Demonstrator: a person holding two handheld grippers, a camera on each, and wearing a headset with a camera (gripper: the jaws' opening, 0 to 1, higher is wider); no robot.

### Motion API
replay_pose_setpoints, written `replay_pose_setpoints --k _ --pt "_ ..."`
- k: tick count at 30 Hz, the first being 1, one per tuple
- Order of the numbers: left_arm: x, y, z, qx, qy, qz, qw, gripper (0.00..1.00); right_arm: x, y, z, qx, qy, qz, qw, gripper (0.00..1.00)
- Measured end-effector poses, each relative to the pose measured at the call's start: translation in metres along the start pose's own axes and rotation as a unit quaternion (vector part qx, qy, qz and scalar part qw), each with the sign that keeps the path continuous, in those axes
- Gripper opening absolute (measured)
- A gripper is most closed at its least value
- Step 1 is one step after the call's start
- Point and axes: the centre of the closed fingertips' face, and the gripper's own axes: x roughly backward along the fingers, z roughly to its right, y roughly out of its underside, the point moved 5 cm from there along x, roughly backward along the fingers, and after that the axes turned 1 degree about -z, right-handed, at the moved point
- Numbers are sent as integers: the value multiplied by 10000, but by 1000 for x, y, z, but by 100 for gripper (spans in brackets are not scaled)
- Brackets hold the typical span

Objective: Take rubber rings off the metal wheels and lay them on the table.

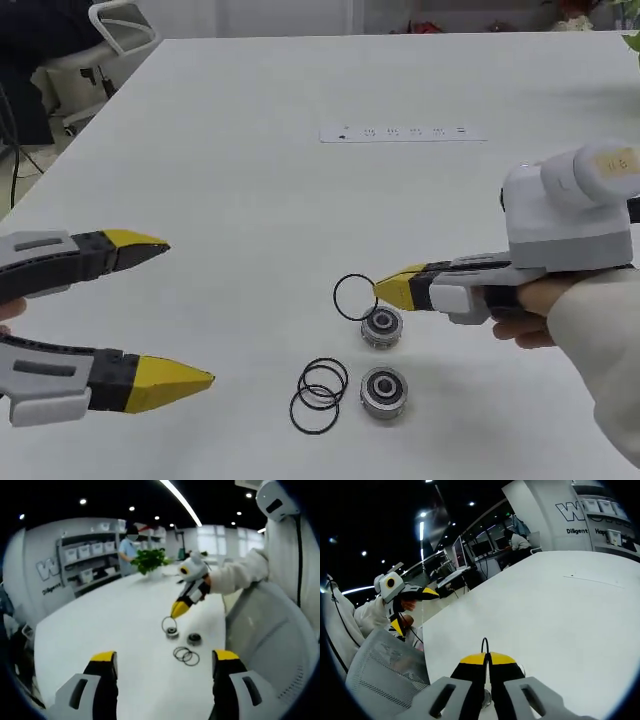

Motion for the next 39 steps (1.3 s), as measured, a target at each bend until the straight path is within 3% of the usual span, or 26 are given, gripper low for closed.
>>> replay_pose_setpoints --k 7,18,27,39 --pt "13 12 2 261 -283 57 9992 79 -12 5 -15 49 -232 -162 9996 0" --pt "23 31 14 498 -365 -7 9981 79 -27 19 -30 112 -535 -513 9972 0" --pt "27 35 16 646 -460 26 9968 78 -38 35 -42 139 -754 -868 9933 0" --pt "25 38 18 722 -456 19 9963 77 -43 50 -40 153 -714 -1207 9900 0"
